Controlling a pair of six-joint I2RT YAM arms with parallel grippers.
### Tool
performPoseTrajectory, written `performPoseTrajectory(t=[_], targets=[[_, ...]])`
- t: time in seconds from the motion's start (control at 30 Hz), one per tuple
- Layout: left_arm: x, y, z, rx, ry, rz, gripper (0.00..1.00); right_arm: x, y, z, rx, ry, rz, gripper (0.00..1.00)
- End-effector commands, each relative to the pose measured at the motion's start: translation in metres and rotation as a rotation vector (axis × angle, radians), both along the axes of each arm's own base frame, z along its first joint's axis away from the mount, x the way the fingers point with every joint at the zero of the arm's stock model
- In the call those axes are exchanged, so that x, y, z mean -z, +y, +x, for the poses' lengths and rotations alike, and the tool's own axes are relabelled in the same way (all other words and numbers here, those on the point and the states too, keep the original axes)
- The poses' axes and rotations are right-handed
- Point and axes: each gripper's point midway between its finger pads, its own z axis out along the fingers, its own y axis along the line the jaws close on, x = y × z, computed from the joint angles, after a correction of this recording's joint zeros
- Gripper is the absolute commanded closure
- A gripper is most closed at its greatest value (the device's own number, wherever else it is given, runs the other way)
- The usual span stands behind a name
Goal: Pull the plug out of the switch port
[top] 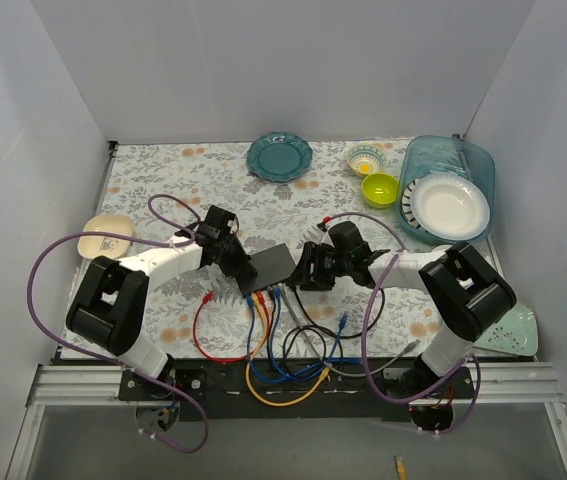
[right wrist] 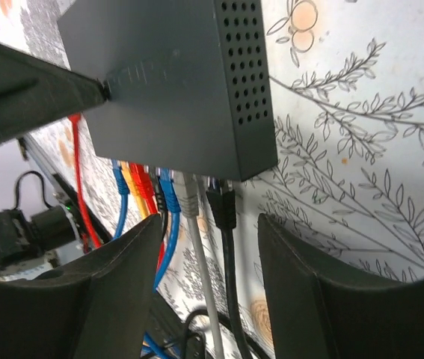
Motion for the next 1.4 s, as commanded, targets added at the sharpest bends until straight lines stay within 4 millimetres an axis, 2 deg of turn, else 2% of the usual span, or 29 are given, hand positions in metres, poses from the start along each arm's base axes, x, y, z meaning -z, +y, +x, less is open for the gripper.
performPoseTrajectory(t=[0.0, 0.2, 0.47, 0.63, 0.87, 1.17, 1.37], targets=[[-0.003, 0.0, -0.007, 0.034, -0.011, -0.004, 1.0, -0.003, 0.007, 0.014, 0.036, 0.011, 0.074, 0.39], [0.001, 0.002, -0.011, 0.053, -0.006, 0.005, 1.0, 0.006, 0.0, 0.025, 0.074, 0.019, 0.079, 0.44], [0.008, 0.003, -0.016, 0.064, 0.013, 0.009, 1.0, 0.021, -0.006, 0.026, 0.07, 0.012, 0.045, 0.5], [0.01, 0.003, -0.017, 0.068, 0.021, 0.007, 1.0, 0.028, -0.011, 0.022, 0.038, -0.008, 0.009, 0.51], [0.002, -0.002, -0.012, 0.072, -0.006, -0.015, 1.0, 0.036, -0.013, 0.013, -0.013, -0.017, -0.01, 0.5], [-0.004, -0.006, -0.01, 0.077, -0.018, -0.039, 1.0, 0.042, 0.0, 0.009, -0.077, -0.006, -0.015, 0.51], [-0.006, -0.008, -0.01, 0.081, -0.022, -0.05, 1.0, 0.043, 0.001, -0.001, -0.102, 0.019, -0.018, 0.49]])
